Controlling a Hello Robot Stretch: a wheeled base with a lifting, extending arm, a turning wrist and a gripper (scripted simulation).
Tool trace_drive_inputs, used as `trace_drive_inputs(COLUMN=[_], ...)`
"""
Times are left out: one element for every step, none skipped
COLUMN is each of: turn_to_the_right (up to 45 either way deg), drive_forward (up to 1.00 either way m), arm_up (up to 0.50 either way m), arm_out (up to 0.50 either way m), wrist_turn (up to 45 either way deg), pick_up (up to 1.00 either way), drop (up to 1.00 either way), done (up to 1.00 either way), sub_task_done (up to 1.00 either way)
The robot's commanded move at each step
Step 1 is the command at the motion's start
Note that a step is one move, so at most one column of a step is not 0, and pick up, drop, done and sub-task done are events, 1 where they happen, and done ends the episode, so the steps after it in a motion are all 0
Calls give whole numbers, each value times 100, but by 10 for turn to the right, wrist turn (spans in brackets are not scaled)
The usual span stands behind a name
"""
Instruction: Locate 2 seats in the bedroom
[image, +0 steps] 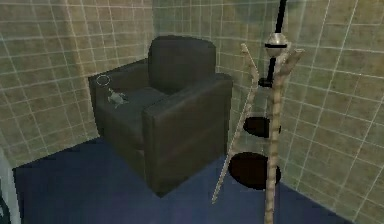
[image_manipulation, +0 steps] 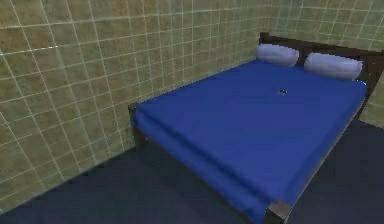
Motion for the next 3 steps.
trace_drive_inputs(turn_to_the_right=[0,-120,0], drive_forward=[45,0,0], arm_up=[0,0,0], arm_out=[0,0,0], wrist_turn=[0,0,0], pick_up=[0,0,0], drop=[0,0,0], done=[0,0,100], sub_task_done=[0,0,0])
